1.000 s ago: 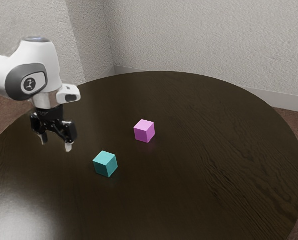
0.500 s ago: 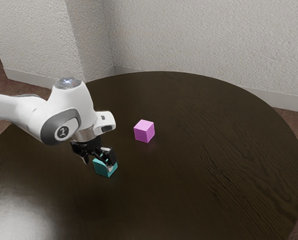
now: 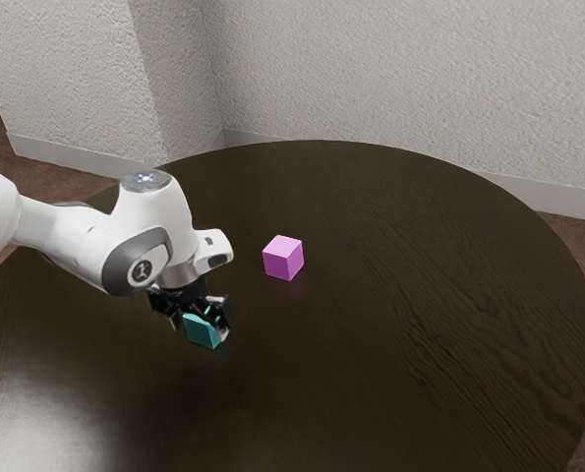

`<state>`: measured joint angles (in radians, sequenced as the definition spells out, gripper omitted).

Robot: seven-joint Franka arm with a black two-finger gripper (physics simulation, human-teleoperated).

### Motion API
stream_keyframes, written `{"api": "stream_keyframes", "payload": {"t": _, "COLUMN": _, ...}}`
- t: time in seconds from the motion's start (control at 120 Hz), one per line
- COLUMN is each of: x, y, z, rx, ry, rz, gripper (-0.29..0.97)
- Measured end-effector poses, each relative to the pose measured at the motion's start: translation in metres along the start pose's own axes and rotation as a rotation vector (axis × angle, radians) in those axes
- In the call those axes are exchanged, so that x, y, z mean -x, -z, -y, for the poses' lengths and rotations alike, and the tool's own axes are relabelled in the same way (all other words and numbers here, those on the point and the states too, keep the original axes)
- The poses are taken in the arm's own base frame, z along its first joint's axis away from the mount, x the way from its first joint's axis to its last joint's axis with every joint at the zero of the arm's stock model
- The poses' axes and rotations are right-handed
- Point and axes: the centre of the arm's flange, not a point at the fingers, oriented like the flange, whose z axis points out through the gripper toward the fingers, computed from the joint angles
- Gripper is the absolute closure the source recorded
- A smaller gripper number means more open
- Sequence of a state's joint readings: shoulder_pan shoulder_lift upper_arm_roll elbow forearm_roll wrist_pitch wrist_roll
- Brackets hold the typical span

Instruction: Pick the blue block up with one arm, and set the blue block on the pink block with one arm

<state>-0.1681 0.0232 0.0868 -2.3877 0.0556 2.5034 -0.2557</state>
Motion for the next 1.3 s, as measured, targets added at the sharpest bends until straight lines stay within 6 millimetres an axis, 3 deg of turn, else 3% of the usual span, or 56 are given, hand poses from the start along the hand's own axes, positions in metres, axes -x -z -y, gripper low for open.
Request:
{"api": "stream_keyframes", "payload": {"t": 0.125, "x": -0.028, "y": -0.012, "z": 0.011, "rx": -0.008, "ry": 0.009, "rz": -0.009, "gripper": 0.00}}
{"api": "stream_keyframes", "payload": {"t": 0.283, "x": -0.041, "y": -0.013, "z": 0.024, "rx": -0.007, "ry": 0.012, "rz": -0.025, "gripper": 0.00}}
{"api": "stream_keyframes", "payload": {"t": 0.358, "x": -0.058, "y": -0.017, "z": 0.036, "rx": -0.011, "ry": 0.020, "rz": -0.034, "gripper": 0.00}}
{"api": "stream_keyframes", "payload": {"t": 0.458, "x": -0.071, "y": -0.026, "z": 0.039, "rx": -0.015, "ry": 0.003, "rz": -0.034, "gripper": 0.00}}
{"api": "stream_keyframes", "payload": {"t": 0.733, "x": -0.073, "y": -0.035, "z": 0.048, "rx": -0.013, "ry": -0.050, "rz": -0.028, "gripper": 0.00}}
{"api": "stream_keyframes", "payload": {"t": 1.025, "x": -0.067, "y": -0.067, "z": 0.049, "rx": 0.015, "ry": -0.056, "rz": 0.027, "gripper": 0.00}}
{"api": "stream_keyframes", "payload": {"t": 1.3, "x": -0.066, "y": -0.073, "z": 0.047, "rx": 0.027, "ry": -0.076, "rz": 0.035, "gripper": 0.00}}
